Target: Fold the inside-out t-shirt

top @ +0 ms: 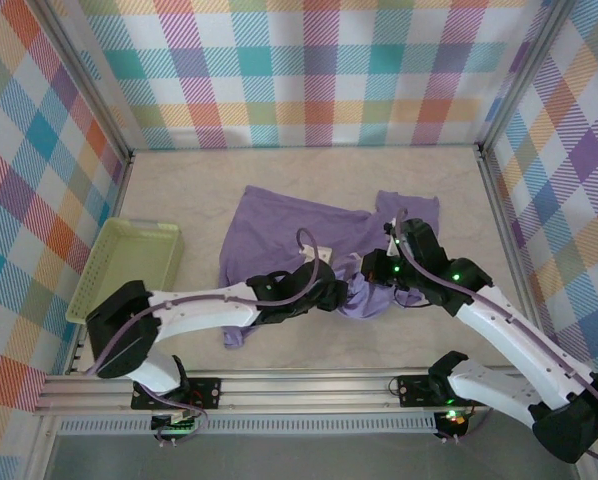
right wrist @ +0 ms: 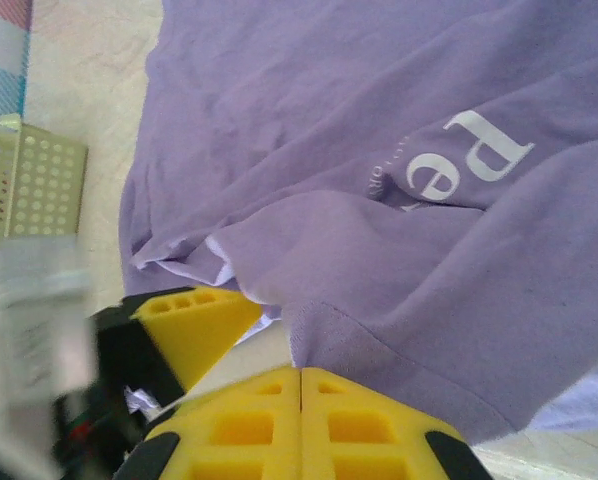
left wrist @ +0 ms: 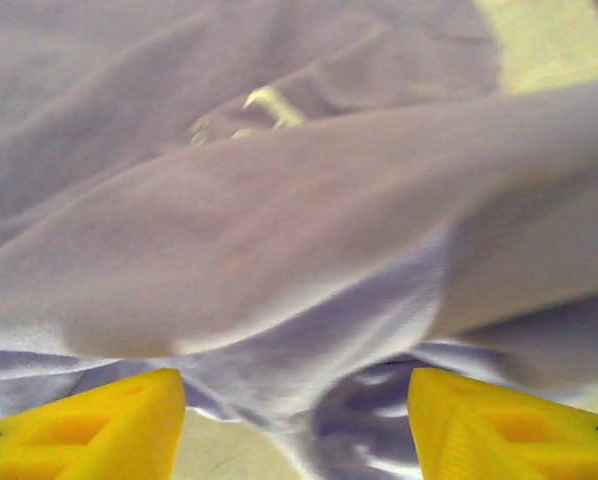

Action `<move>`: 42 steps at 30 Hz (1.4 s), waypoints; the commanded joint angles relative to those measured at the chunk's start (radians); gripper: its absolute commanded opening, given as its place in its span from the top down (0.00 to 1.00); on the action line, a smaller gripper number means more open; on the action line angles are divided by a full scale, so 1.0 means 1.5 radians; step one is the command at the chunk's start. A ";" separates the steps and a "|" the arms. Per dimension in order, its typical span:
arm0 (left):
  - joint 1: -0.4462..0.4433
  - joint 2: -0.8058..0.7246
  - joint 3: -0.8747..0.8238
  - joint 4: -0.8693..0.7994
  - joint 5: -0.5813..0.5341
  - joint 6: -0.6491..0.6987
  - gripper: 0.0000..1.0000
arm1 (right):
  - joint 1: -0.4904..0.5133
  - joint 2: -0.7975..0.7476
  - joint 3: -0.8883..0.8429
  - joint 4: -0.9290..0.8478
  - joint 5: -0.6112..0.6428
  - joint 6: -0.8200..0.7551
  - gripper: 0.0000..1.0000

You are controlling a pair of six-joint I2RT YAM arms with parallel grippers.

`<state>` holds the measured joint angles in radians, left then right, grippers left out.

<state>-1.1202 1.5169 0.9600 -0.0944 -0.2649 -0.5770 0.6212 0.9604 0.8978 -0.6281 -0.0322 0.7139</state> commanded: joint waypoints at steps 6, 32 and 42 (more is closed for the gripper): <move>-0.030 0.004 0.032 0.025 0.005 0.052 0.53 | 0.002 0.004 -0.016 0.053 -0.049 -0.011 1.00; -0.016 0.129 0.081 0.046 0.016 0.003 0.69 | 0.003 -0.032 -0.027 0.039 -0.037 -0.006 1.00; -0.016 0.115 0.085 0.048 0.003 0.017 0.80 | 0.003 -0.022 -0.038 0.045 -0.027 -0.006 1.00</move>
<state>-1.1484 1.7111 1.0634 -0.0296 -0.2417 -0.5629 0.6216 0.9276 0.8558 -0.5766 -0.0723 0.7143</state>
